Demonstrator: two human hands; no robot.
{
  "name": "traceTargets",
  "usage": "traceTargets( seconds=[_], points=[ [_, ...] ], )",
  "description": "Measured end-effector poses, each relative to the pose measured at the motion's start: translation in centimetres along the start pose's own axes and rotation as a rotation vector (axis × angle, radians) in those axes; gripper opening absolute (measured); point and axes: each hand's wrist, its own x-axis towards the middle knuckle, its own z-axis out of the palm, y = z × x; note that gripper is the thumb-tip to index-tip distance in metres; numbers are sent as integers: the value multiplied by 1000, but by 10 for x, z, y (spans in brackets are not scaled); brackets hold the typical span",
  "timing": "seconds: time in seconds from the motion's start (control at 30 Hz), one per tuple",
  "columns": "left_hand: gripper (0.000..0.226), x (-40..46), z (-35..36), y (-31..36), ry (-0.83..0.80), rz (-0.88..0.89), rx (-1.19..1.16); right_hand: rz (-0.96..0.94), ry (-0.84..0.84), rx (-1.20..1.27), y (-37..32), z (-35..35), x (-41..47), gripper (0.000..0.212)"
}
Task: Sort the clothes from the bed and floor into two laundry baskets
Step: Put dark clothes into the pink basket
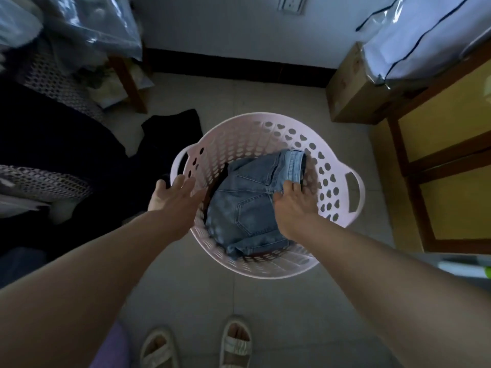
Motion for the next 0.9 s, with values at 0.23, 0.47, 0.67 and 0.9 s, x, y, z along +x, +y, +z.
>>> traceTargets(
  seconds=[0.23,0.47,0.67,0.9],
  points=[
    [77,-31,16,-53,-57,-74,-120,-37,15,-31,-59,-45,-4,64],
    [77,-75,65,-138,-169,-185,-174,-122,113,-42,-163,-95,4,55],
    [73,-90,86,-183,-195,-240,-255,-213,153,-35,-239,-124,22,50],
    [74,-70,129,-208,-211,-308,-342,-300,108,-62,-292,-126,67,56]
  ],
)
